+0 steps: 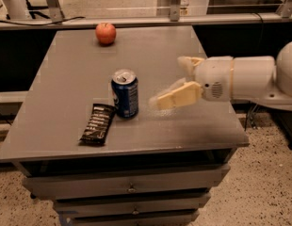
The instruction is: Move pepsi can near rxbar chocolate
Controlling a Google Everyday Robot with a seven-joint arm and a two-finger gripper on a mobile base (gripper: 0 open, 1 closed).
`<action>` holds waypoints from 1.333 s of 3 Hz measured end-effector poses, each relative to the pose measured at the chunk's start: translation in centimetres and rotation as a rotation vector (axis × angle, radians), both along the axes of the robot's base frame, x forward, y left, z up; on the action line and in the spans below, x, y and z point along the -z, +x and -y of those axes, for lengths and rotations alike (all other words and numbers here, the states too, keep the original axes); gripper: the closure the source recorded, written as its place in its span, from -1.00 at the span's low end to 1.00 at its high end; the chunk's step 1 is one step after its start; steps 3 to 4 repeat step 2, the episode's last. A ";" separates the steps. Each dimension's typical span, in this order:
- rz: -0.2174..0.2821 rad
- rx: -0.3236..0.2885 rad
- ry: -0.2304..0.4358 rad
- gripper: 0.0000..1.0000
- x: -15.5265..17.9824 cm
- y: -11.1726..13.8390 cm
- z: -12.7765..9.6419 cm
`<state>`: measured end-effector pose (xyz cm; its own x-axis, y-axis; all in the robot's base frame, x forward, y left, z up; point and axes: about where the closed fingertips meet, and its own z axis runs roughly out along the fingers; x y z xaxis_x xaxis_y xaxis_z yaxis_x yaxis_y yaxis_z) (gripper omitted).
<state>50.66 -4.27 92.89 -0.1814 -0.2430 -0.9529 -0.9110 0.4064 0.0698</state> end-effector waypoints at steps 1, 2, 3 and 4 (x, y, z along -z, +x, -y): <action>0.060 0.054 -0.002 -1.00 -4.2 0.4 6.2; 0.083 0.057 0.000 -1.00 -5.5 0.6 6.5; 0.083 0.057 0.000 -1.00 -5.5 0.6 6.5; 0.083 0.057 0.000 -1.00 -5.5 0.6 6.5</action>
Offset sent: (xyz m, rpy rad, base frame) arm 0.0038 -0.0548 0.0368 -0.0022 -0.0526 -0.0477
